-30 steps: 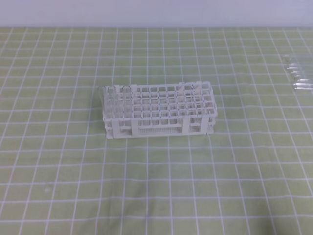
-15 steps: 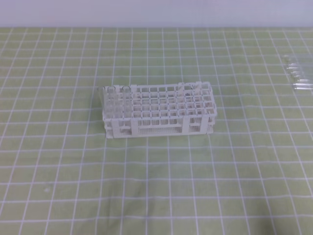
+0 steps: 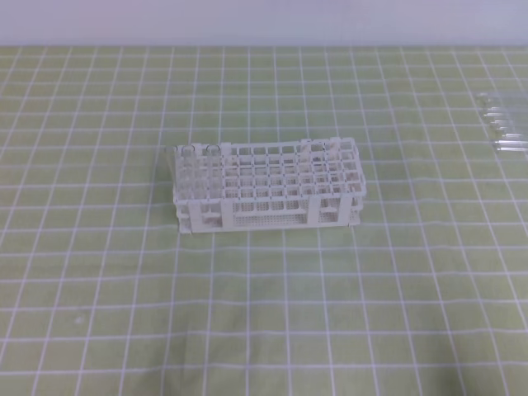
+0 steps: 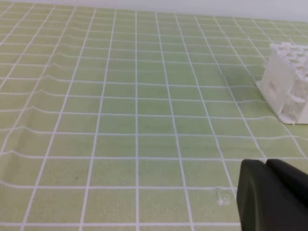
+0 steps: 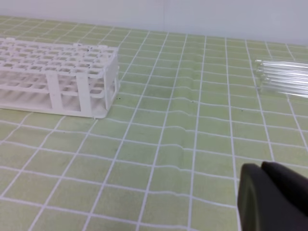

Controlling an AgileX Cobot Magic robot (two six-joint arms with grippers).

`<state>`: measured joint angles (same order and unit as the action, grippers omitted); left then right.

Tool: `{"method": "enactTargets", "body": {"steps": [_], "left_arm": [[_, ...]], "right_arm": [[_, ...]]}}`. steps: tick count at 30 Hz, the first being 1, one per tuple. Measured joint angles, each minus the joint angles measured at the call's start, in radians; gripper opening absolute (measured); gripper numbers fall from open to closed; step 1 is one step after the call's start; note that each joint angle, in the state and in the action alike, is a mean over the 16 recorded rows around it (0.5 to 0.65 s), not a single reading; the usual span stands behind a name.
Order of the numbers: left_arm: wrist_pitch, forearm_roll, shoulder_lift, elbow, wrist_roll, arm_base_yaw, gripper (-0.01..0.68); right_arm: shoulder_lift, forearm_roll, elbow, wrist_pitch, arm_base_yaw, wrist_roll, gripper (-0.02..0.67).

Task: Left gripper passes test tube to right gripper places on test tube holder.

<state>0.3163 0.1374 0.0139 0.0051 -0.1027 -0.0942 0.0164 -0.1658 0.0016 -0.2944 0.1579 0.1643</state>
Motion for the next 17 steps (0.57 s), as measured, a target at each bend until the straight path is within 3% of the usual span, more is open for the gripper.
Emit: {"method": "enactTargets", "body": {"steps": [17], "left_arm": [[-0.001, -0.008, 0.019, 0.008, -0.002, 0.001, -0.003]], "right_arm": [[-0.001, -0.002, 0.000, 0.000, 0.000, 0.000, -0.018]]}}
